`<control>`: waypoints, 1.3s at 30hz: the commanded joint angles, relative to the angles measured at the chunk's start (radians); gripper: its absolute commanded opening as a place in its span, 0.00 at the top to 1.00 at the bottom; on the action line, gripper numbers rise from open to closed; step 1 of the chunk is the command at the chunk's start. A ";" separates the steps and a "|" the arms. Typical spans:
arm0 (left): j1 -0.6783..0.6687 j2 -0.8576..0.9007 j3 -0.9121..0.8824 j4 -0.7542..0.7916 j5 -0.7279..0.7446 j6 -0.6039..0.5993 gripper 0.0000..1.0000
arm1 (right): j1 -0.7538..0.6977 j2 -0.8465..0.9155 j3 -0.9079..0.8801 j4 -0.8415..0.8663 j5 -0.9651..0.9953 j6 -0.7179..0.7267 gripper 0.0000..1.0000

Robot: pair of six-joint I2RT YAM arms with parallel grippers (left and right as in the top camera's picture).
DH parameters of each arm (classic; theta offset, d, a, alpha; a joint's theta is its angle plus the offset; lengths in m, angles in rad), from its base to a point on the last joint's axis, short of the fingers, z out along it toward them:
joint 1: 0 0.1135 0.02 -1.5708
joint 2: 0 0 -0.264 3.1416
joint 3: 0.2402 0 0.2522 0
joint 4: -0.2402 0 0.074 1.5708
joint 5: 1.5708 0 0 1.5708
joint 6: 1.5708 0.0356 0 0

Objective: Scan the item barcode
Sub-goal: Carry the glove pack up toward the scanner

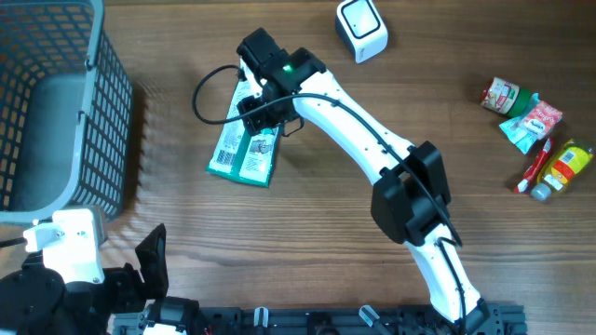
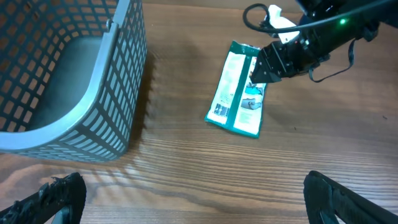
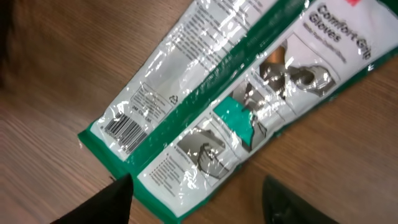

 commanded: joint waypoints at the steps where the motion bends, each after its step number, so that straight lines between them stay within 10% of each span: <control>1: 0.003 -0.001 0.001 0.002 0.005 0.012 0.00 | -0.036 0.003 -0.071 0.000 -0.014 0.118 0.26; 8: 0.003 -0.001 0.001 0.002 0.005 0.012 0.00 | -0.059 0.006 -0.214 0.188 -0.014 0.390 0.22; 23: 0.003 -0.001 0.001 0.002 0.005 0.012 0.00 | -0.057 0.122 -0.214 0.282 -0.033 0.467 0.22; 35: 0.003 -0.001 0.001 0.002 0.005 0.012 0.00 | -0.050 0.265 -0.214 0.349 -0.136 0.490 0.93; 39: 0.003 -0.001 0.001 0.002 0.005 0.012 0.00 | -0.055 0.265 -0.214 0.409 -0.150 0.476 0.96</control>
